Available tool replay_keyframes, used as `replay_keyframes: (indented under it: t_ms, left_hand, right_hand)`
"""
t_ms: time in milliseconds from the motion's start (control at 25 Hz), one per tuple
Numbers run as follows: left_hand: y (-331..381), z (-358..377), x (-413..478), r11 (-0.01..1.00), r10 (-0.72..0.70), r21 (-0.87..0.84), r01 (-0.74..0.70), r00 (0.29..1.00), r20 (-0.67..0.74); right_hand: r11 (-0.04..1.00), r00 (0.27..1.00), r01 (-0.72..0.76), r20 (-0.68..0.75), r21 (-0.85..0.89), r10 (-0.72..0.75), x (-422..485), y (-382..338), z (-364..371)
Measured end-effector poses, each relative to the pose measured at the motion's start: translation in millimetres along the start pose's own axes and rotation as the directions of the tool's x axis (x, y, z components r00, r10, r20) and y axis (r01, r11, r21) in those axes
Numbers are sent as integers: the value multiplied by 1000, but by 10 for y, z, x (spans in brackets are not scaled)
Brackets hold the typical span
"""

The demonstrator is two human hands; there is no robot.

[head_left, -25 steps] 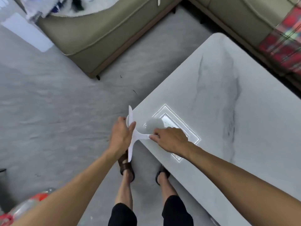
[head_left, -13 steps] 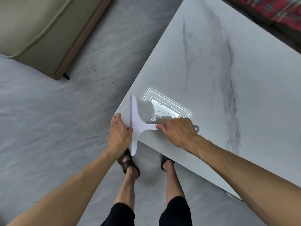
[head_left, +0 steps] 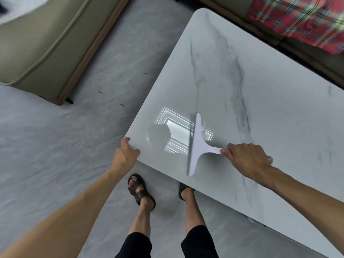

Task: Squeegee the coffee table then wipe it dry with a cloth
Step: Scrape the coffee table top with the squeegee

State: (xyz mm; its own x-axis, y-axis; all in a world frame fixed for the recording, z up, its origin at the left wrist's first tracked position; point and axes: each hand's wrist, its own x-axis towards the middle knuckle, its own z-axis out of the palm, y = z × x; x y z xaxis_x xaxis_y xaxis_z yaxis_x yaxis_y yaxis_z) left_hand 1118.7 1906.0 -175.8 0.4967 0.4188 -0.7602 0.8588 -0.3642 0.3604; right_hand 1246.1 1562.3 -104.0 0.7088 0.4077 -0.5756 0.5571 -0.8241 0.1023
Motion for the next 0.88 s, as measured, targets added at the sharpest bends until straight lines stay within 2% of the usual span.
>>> replay_keyframes:
  t_ms: [120, 200, 280, 400, 520, 720, 880]
  left_hand:
    - [-53, -33, -8, 997, -34, -76, 26, 993, -115]
    - [-100, -27, -18, 996, 1, -85, -17, 983, -182]
    - [-147, -3, -22, 996, 22, -83, -39, 980, -199]
    - [-182, 112, -31, 998, 39, -39, -45, 989, -140]
    - [-121, 256, -66, 996, 81, 39, -77, 993, -91]
    - [119, 420, -155, 984, 140, 117, -132, 989, -56]
    - [242, 432, -242, 976, 212, 75, -205, 973, -90]
  right_hand:
    - [941, 959, 209, 133, 266, -251, 253, -738, -97]
    - [896, 918, 322, 131, 306, -375, 428, -1269, -90]
    - [879, 903, 385, 80, 280, -421, 566, -1609, -24]
    - [902, 936, 336, 8, 272, -351, 617, -1599, 144]
    - [927, 954, 297, -43, 229, -296, 486, -1134, 318]
    - [983, 992, 105, 49, 149, -113, 65, -45, 533]
    - [997, 996, -43, 75, 62, 38, -206, 476, 483]
